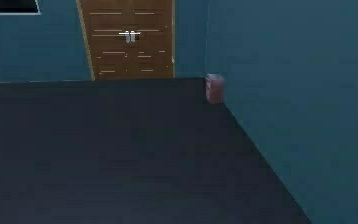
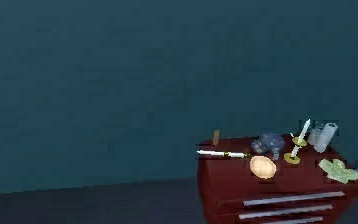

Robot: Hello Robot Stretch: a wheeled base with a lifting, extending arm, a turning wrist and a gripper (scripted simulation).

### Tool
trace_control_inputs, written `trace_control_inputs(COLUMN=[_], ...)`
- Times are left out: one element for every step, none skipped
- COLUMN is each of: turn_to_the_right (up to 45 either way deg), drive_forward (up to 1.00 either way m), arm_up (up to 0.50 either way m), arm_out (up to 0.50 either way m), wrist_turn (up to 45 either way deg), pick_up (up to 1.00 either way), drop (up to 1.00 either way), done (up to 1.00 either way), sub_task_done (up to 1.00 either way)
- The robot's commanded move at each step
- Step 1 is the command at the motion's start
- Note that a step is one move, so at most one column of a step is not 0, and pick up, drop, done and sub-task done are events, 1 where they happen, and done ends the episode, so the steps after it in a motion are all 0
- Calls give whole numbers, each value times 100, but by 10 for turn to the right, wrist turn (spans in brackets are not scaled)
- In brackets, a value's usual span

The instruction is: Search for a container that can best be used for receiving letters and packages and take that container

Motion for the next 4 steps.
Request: trace_control_inputs(turn_to_the_right=[0, 0, 30, 0], drive_forward=[100, 100, 0, 55], arm_up=[0, 0, 0, 0], arm_out=[0, 0, 0, 0], wrist_turn=[0, 0, 0, 0], pick_up=[0, 0, 0, 0], drop=[0, 0, 0, 0], done=[0, 0, 0, 0], sub_task_done=[0, 0, 0, 0])
